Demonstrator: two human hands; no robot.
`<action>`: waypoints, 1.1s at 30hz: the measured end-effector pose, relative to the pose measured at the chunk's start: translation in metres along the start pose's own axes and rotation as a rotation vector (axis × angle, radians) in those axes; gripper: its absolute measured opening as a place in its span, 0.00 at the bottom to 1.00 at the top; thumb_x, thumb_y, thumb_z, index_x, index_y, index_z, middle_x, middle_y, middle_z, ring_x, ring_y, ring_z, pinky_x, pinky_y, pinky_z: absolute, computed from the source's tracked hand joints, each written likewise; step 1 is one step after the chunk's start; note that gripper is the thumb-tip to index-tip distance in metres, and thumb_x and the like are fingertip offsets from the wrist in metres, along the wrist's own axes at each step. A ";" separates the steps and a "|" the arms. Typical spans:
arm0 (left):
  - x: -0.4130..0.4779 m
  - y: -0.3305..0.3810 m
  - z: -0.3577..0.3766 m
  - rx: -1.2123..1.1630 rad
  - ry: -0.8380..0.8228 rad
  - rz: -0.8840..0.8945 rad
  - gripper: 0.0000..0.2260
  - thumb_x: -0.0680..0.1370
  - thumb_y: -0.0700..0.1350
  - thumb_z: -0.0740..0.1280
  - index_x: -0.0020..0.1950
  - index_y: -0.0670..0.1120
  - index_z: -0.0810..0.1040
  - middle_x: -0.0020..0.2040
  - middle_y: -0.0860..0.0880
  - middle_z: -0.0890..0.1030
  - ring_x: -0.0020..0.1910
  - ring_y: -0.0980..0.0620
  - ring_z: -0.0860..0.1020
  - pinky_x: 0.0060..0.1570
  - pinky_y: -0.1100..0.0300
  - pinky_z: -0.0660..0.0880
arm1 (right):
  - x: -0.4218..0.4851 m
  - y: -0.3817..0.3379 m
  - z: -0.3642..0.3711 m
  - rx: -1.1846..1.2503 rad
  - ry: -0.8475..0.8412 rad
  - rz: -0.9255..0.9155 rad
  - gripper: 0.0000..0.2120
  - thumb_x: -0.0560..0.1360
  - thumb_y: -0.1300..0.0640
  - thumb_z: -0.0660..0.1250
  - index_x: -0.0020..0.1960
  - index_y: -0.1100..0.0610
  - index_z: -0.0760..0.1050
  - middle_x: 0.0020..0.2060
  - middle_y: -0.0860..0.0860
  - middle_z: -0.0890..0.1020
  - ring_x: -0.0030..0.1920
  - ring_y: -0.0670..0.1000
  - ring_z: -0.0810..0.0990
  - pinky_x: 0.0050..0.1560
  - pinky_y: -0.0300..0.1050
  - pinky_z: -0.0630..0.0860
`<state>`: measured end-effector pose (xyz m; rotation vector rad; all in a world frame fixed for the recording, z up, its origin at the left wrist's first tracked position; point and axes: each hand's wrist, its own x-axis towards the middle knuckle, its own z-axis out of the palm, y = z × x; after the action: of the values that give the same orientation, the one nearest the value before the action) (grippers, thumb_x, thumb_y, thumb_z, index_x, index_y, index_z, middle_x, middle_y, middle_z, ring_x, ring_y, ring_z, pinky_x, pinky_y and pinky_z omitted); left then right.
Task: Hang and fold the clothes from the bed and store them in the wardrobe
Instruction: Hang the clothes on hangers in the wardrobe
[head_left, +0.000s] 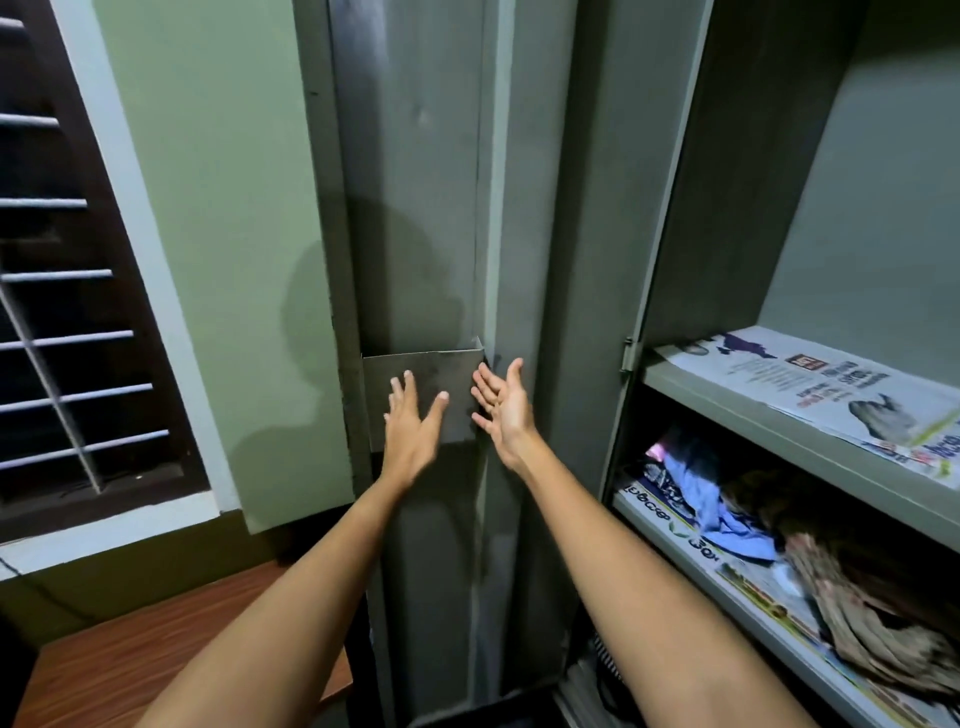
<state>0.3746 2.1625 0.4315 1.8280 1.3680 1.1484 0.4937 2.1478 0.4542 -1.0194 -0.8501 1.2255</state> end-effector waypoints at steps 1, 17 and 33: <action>0.006 0.000 0.002 -0.072 -0.021 -0.094 0.28 0.81 0.54 0.55 0.77 0.46 0.49 0.78 0.47 0.47 0.76 0.47 0.49 0.73 0.53 0.45 | 0.005 0.001 0.000 -0.006 -0.009 0.004 0.33 0.79 0.38 0.36 0.75 0.55 0.58 0.74 0.50 0.61 0.75 0.50 0.58 0.73 0.53 0.52; 0.039 -0.035 0.043 -0.636 0.208 -0.347 0.47 0.62 0.75 0.60 0.75 0.50 0.61 0.75 0.54 0.61 0.75 0.54 0.56 0.75 0.50 0.48 | 0.033 0.030 -0.009 -0.032 -0.024 -0.166 0.22 0.82 0.51 0.51 0.71 0.61 0.65 0.70 0.52 0.69 0.71 0.48 0.65 0.65 0.32 0.59; -0.157 -0.045 -0.114 -0.612 0.979 -0.411 0.22 0.82 0.52 0.50 0.74 0.45 0.62 0.73 0.47 0.65 0.71 0.51 0.64 0.64 0.61 0.57 | -0.097 0.097 0.150 -0.023 -0.847 0.162 0.25 0.82 0.48 0.40 0.76 0.56 0.54 0.75 0.50 0.57 0.75 0.49 0.55 0.74 0.48 0.50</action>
<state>0.2365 2.0222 0.4005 0.4845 1.5019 2.0318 0.3069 2.0786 0.4141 -0.5657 -1.4433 1.8279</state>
